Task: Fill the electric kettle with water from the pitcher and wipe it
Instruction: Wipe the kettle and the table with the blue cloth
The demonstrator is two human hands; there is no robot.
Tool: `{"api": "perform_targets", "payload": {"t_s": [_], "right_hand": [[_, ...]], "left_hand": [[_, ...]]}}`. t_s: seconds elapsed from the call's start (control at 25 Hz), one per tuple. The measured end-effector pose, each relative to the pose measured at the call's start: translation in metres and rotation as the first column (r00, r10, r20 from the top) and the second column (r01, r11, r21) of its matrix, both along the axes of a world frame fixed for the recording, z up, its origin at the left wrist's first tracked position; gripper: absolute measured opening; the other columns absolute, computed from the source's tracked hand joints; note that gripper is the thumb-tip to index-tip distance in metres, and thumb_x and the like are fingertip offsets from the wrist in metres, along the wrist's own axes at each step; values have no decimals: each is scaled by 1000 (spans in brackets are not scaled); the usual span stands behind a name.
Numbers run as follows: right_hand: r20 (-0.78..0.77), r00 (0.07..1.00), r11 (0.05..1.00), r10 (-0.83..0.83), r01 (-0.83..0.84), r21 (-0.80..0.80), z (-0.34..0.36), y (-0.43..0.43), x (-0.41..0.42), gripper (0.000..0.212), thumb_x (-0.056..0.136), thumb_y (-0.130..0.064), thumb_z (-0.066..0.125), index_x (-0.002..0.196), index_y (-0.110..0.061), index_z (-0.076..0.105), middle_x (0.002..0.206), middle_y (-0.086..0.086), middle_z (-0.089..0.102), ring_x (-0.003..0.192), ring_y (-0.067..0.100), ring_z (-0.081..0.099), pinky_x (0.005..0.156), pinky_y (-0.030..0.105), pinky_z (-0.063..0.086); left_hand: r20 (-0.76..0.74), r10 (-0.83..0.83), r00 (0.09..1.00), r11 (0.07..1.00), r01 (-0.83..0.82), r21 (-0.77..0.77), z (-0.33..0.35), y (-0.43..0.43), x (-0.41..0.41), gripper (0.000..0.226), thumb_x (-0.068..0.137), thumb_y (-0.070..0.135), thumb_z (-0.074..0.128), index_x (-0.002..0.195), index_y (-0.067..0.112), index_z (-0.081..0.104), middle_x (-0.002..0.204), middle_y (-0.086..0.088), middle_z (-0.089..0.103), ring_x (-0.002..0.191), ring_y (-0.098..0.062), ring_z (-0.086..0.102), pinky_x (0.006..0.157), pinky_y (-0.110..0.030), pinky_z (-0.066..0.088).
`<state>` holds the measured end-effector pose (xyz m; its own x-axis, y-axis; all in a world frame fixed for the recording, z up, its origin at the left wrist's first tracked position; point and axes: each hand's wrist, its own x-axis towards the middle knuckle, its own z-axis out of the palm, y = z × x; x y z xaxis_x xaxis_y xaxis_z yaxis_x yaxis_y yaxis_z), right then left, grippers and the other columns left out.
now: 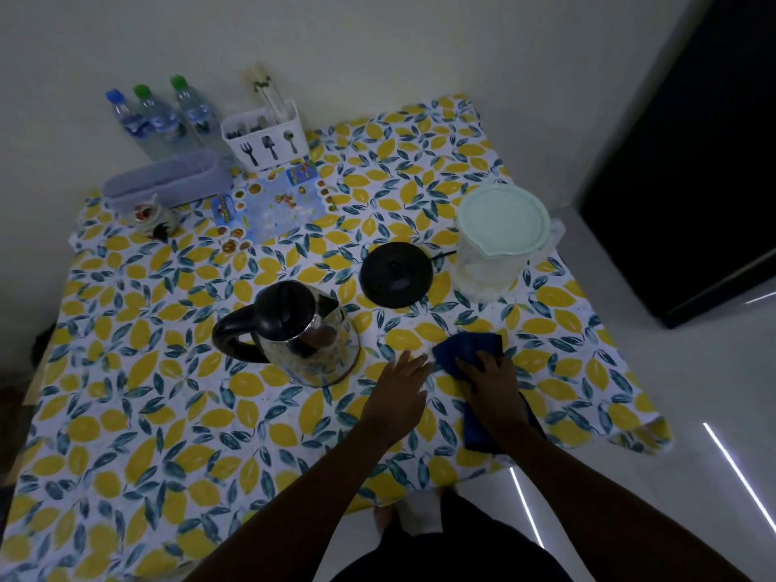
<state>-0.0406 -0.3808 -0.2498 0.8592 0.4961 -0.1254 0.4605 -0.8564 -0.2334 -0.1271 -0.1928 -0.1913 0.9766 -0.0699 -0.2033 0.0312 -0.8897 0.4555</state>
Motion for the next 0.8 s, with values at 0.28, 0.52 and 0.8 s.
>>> {"api": "perform_targets", "payload": {"t_s": [0.28,0.52,0.8], "right_hand": [[-146,984,827,-102,165,538,62,40,9,44,85,-6,60,127,-18,60,133,14,49,112,28,47,87,39,45],[-90,992,617,83,20,787,148,127,8,45,86,-19,50,130,-24,56,135,3,44,109,7,45,80,22,43],[52,925,724,377,-330,606,179,257,3,44,92,-23,48,135,-26,51,141,8,44,124,29,42,97,41,42]], "left_hand": [[291,170,941,985,-175,-9,37,42,-10,46,98,26,35,141,12,42,151,-6,39,145,-28,23,117,-46,25],[584,425,692,880,-467,-87,97,111,-43,33,95,13,53,127,11,58,134,-8,57,130,-21,45,110,-28,31],[318,623,715,780,-599,-180,106,193,-65,49,93,35,57,134,8,49,129,-15,57,119,-29,53,101,-40,42]]}}
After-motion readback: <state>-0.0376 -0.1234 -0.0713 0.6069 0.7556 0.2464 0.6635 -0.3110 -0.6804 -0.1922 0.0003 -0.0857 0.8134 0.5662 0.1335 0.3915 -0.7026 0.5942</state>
